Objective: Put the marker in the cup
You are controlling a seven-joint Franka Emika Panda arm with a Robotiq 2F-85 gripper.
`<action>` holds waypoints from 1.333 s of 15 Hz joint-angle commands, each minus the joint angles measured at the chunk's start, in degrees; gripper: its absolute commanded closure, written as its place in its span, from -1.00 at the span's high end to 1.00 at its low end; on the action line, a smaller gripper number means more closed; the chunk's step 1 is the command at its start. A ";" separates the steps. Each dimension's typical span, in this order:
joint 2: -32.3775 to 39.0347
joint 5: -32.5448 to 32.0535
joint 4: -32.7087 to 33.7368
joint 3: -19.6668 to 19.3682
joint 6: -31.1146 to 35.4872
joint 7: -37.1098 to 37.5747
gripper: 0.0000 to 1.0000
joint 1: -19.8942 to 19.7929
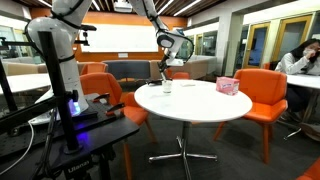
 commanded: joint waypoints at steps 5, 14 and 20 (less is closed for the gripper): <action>4.28 4.99 2.74 -1.85 1.27 -2.69 -0.90 1.03; 4.05 5.13 2.30 -4.69 2.62 -1.14 -0.09 1.20; 1.69 3.45 0.73 -5.84 5.03 2.06 0.79 3.57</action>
